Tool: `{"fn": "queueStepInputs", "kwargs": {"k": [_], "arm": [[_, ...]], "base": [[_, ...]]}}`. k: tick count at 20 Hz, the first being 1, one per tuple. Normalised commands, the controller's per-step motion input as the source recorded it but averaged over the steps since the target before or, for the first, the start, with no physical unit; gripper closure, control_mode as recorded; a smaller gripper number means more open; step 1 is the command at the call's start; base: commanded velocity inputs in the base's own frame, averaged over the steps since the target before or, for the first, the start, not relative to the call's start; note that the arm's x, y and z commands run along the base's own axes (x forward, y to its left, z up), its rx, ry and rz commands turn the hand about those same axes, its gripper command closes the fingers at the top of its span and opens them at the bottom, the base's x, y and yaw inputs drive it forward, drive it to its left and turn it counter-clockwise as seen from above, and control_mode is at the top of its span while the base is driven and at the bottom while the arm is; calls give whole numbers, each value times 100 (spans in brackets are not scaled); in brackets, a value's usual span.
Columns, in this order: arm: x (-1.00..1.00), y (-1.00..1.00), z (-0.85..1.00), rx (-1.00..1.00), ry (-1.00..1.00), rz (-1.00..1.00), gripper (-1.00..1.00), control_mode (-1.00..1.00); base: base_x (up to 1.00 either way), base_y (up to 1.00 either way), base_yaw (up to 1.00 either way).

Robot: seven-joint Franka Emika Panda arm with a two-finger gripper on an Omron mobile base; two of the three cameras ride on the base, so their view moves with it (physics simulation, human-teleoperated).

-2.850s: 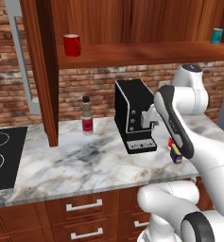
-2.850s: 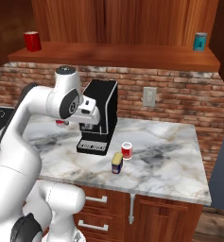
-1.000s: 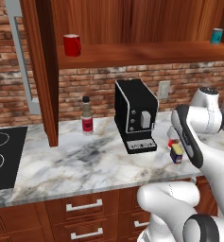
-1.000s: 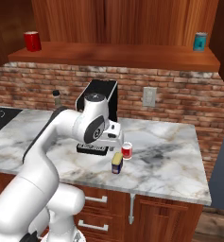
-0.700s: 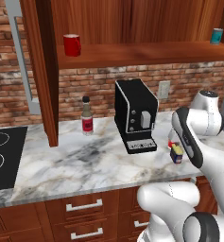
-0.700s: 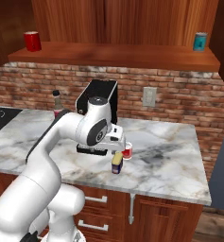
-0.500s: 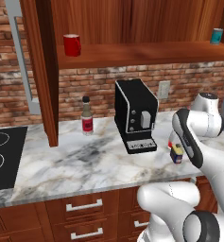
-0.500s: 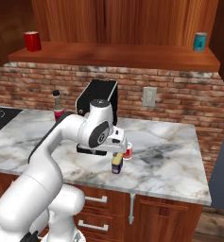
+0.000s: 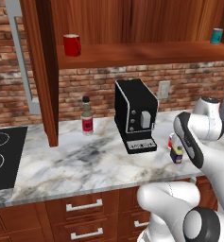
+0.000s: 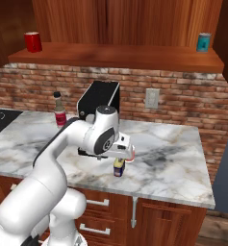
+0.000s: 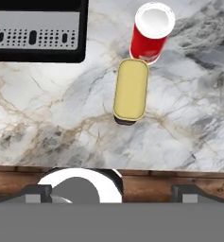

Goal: Pick the cans from the counter and place them in their designated side in the cabinet.

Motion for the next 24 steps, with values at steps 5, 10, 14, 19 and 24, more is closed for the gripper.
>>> {"fn": "queueStepInputs", "kwargs": {"k": [5,10,14,19,24], "arm": [[12,-6,-12,0,0,1,-100,-100],[17,-1,-13,0,0,1,-100,-100],[18,0,-11,0,1,1,-100,-100],[17,-3,-11,0,1,0,-100,-100],[17,-7,-12,0,0,0,-100,-100]], "base": [[0,0,0],[0,0,0],[0,0,0],[0,0,0],[0,0,0]]}}
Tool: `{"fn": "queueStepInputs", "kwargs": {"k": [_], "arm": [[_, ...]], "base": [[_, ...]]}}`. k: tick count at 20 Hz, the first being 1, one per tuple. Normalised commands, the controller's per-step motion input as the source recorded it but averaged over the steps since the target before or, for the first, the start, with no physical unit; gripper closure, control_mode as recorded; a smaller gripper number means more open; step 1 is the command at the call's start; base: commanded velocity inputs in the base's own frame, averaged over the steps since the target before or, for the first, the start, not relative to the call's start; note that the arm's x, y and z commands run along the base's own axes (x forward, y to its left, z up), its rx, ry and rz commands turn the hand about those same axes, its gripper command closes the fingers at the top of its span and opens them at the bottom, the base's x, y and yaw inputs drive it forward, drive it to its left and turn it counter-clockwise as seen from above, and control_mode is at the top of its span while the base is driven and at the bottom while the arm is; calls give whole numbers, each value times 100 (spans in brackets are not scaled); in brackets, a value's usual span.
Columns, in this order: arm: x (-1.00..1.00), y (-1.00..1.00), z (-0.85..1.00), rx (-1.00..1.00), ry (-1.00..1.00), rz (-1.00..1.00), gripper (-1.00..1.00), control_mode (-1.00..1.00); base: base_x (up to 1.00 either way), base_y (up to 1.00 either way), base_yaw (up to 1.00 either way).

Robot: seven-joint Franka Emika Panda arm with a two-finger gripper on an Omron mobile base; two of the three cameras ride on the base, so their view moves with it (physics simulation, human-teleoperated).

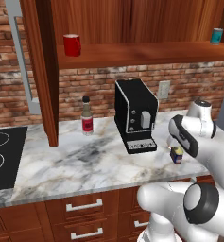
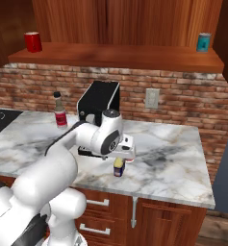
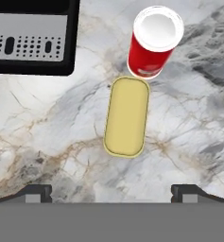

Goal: Pick the cans from the counter and place them in their designated side in the cabinet.

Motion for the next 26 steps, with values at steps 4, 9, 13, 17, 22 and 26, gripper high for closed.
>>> {"fn": "queueStepInputs", "kwargs": {"k": [4,9,13,17,22,26], "arm": [[16,-3,-11,0,0,0,-100,-100],[19,0,-10,0,0,0,-100,-100],[17,0,-10,1,0,0,-100,-100],[12,-4,-14,1,0,0,-100,-100],[5,-5,-17,1,2,0,-100,-100],[5,-2,-17,1,4,0,-100,-100]], "base": [[0,0,0],[0,0,0],[0,0,0],[0,0,0],[0,0,0],[0,0,0]]}}
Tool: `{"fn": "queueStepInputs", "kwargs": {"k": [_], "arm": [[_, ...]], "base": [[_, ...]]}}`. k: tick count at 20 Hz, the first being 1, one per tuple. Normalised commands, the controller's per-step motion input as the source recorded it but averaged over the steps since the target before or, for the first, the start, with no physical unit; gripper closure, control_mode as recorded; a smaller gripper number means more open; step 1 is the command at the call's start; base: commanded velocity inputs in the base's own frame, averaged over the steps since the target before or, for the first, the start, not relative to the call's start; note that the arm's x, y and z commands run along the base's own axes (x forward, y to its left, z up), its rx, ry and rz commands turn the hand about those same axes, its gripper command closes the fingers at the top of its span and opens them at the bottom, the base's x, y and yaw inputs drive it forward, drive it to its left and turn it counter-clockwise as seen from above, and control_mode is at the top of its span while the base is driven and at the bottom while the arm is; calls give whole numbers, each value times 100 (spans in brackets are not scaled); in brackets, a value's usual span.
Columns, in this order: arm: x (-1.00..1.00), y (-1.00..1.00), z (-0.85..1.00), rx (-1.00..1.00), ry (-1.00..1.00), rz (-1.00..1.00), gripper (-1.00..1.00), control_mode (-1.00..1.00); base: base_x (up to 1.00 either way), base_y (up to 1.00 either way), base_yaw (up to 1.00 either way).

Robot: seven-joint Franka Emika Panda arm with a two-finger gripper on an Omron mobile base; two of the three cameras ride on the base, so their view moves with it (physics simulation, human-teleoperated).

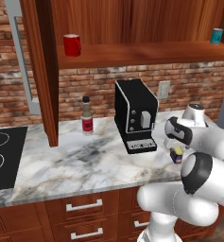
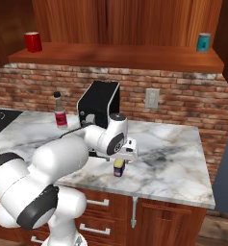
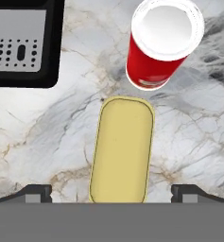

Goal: Pick the cans from the counter and place them in their designated side in the cabinet.

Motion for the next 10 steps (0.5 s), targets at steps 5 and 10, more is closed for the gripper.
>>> {"fn": "queueStepInputs", "kwargs": {"k": [5,10], "arm": [[8,0,-18,1,4,0,-100,-100],[6,0,-17,0,4,0,-100,-100]], "base": [[0,0,0],[0,0,0]]}}
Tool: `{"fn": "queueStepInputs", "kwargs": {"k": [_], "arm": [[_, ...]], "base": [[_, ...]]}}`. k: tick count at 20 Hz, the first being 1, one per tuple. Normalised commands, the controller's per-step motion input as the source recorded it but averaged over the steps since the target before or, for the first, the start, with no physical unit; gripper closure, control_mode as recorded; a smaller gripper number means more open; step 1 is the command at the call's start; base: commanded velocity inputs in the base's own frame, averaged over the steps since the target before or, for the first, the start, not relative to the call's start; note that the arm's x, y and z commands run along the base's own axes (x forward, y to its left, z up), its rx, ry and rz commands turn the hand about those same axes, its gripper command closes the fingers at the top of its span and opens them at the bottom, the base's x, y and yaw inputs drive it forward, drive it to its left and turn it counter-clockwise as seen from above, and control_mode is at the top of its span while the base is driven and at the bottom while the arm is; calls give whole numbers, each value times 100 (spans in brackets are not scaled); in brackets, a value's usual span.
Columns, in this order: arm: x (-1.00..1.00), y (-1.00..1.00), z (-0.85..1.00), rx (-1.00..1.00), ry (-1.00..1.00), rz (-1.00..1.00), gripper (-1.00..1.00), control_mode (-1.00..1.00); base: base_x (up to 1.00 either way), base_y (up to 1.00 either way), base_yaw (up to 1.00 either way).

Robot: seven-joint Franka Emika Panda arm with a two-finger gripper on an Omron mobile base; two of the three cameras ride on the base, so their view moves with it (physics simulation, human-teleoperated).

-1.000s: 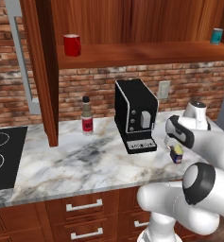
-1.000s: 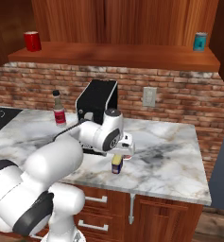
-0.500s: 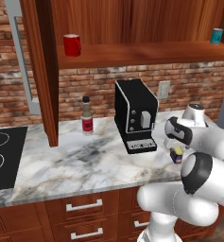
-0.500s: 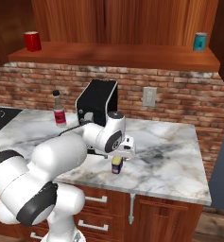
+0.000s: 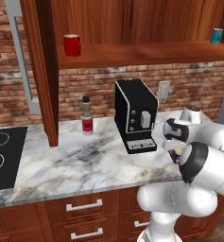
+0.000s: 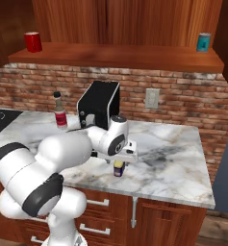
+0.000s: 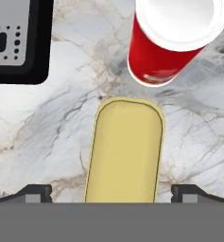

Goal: Pick the cans from the counter and place them in their designated side in the cabinet.

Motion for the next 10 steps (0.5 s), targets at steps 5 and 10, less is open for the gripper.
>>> {"fn": "queueStepInputs", "kwargs": {"k": [5,10], "arm": [[2,-4,-16,0,2,0,-100,-100],[1,-7,-15,0,0,0,-100,-100]], "base": [[0,0,0],[0,0,0]]}}
